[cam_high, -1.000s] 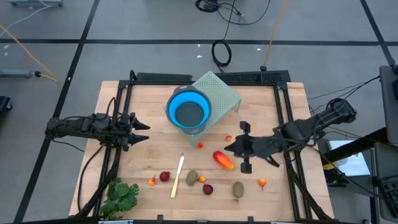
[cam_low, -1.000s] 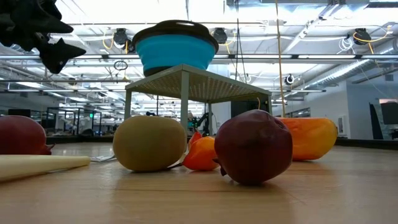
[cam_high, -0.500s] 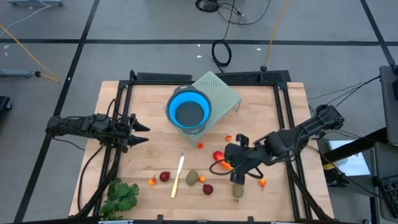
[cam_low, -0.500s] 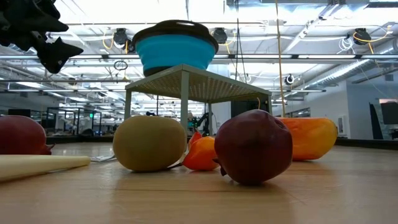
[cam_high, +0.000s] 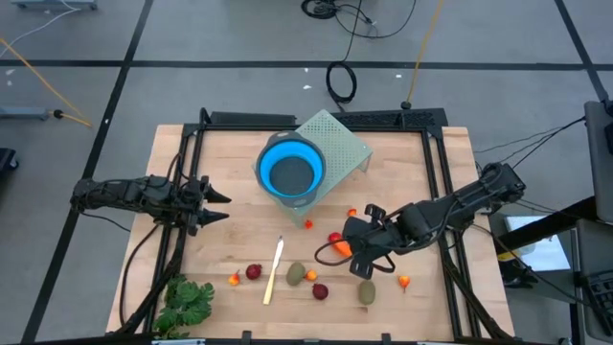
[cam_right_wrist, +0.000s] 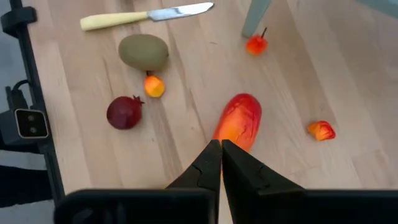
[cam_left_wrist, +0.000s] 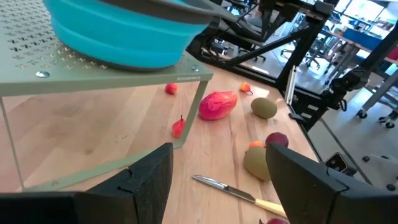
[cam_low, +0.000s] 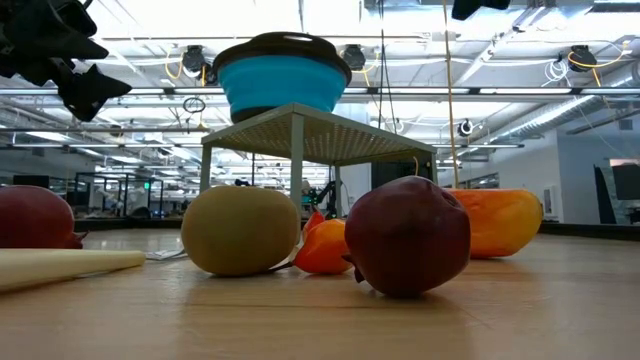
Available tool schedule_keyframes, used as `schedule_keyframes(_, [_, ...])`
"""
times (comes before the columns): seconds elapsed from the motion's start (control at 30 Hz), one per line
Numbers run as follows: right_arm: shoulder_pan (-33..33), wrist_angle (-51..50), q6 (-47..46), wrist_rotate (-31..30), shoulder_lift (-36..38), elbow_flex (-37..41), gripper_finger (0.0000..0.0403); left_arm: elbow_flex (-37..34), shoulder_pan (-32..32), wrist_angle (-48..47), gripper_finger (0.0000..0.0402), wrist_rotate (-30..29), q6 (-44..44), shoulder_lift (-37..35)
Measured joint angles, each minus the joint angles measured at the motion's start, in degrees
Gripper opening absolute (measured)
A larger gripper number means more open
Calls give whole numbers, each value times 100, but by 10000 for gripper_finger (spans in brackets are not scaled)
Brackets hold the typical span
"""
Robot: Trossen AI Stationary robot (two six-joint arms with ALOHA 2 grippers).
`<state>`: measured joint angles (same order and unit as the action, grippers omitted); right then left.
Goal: Pick & Place Fruit
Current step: Put the mango into the blue strainer bowl
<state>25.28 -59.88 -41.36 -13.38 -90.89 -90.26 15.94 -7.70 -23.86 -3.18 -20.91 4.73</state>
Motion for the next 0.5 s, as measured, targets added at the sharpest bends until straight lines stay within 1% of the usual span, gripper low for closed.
schedule_keyframes(0.2, [-53,-4,-70,4,2,0,55,0,0,4,255,0,-20,0])
schedule_keyframes(0.5, [-61,-48,-509,19,2,0,160,0,0,6,255,0,-37,0])
